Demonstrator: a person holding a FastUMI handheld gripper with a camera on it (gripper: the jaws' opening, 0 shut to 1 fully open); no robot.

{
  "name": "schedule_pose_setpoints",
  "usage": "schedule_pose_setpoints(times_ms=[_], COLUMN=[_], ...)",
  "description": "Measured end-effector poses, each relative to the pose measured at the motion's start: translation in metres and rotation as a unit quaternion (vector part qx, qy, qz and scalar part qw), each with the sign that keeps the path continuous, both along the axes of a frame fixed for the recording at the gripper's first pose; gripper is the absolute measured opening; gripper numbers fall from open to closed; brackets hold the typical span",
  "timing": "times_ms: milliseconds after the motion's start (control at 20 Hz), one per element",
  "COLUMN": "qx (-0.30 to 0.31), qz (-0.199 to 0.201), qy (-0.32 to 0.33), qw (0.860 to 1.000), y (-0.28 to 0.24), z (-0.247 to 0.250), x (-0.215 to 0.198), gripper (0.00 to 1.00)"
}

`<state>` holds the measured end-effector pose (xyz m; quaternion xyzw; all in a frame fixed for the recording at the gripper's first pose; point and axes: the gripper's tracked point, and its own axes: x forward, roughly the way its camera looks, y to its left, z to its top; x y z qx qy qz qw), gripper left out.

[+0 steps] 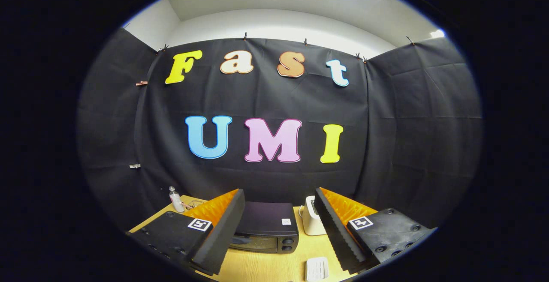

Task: Open the toaster oven, put the food inside, and close the toaster oven door.

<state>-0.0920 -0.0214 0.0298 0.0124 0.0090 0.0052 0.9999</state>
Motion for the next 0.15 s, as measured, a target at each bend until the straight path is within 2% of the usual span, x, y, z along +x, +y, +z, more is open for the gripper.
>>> schedule_pose_setpoints(times_ms=[150], qx=[-0.002], qz=[-0.005], qy=[0.002], qw=[1.0], y=[-0.0036], z=[-0.0016], x=[-0.0028], gripper=[1.0])
